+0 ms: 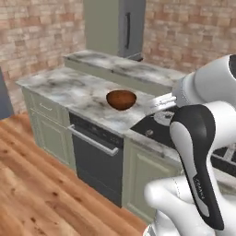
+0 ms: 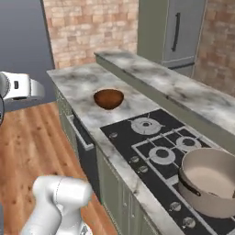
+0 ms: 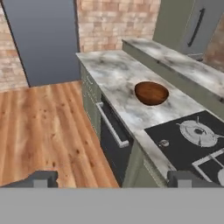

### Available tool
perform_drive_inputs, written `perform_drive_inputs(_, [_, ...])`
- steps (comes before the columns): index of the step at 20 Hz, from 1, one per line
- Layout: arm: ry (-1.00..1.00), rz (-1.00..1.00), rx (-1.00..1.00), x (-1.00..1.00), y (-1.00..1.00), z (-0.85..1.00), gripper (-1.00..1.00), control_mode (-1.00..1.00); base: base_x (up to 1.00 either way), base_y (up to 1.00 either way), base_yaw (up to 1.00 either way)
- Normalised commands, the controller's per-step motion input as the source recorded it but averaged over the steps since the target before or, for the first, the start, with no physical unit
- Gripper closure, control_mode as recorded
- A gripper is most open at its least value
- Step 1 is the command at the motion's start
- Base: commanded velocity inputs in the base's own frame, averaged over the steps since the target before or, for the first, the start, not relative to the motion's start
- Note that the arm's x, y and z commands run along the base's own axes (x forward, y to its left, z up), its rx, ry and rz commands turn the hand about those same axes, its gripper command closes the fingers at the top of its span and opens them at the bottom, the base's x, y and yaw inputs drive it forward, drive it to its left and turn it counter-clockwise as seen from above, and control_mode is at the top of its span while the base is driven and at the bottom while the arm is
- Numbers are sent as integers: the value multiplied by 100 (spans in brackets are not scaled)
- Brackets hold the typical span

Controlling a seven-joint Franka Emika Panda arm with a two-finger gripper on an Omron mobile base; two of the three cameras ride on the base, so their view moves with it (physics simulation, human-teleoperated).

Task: Open the cabinet and move the ladle to the pot. Then close the cabinet.

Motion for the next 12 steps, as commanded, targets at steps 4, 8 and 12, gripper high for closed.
perform_drive_inputs(4, [0,0,0,0,0,0,-100,100,0,0,100])
perform_drive_inputs(8, [0,0,0,0,0,0,-100,100,0,0,100])
perform_drive_inputs(12, [0,0,0,0,0,0,-100,100,0,0,100])
